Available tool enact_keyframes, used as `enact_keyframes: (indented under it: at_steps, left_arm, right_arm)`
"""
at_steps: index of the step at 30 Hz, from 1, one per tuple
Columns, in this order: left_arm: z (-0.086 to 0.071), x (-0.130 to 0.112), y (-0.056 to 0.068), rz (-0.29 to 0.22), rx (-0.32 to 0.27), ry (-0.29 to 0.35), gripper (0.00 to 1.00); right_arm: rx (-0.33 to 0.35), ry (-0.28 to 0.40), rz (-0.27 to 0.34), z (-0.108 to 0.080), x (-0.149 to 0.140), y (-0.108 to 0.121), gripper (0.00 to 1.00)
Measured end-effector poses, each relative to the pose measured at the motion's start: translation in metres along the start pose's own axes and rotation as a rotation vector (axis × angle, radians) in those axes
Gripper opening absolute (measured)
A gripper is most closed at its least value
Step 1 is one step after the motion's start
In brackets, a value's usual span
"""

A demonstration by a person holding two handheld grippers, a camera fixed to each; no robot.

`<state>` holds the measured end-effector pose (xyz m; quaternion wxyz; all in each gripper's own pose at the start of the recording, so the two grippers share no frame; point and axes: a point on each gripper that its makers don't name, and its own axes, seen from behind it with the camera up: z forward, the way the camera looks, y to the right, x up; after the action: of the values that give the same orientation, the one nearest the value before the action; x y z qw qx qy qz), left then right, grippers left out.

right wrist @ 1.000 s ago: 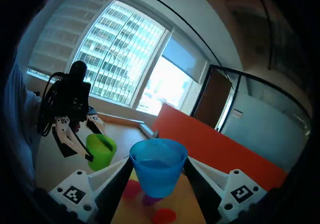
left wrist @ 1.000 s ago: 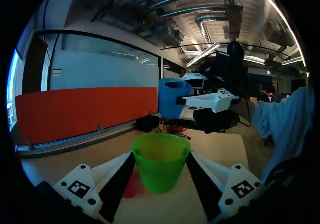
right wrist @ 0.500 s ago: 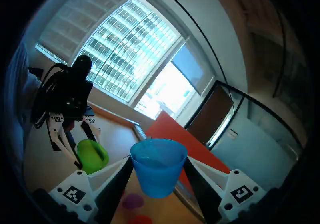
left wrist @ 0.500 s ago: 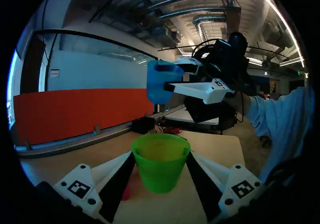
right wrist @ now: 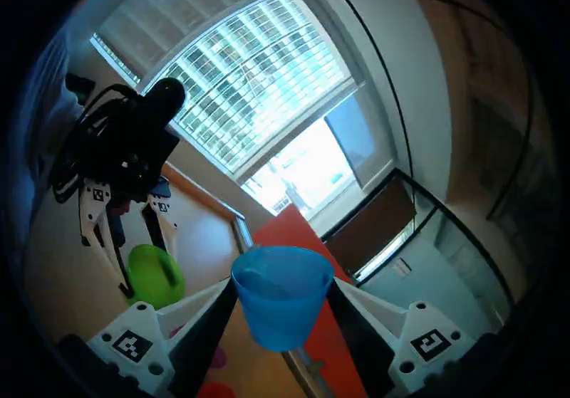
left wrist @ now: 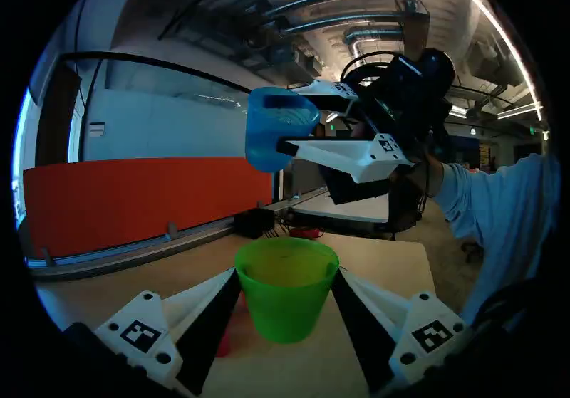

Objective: Pour water

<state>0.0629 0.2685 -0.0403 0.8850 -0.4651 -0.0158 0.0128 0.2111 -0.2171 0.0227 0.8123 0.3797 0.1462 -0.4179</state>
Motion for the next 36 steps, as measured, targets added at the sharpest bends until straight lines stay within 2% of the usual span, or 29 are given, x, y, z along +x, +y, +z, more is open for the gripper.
enact_keyframes:
  at_steps: [6, 18, 36]
  left_arm:
    - [0.0, 0.0, -0.001, -0.001, 0.002, -0.001, 0.86]
    - [0.002, 0.003, 0.001, 0.009, -0.007, -0.001, 0.86]
    - [0.002, 0.006, 0.004, 0.021, -0.009, -0.003, 0.86]
  right_arm:
    - [-0.008, 0.002, -0.083, 0.006, 0.007, 0.007, 0.9]
    - [-0.027, -0.001, -0.208, 0.013, 0.016, 0.02, 0.9]
    - [-0.059, -0.006, -0.315, 0.017, 0.018, 0.034, 0.9]
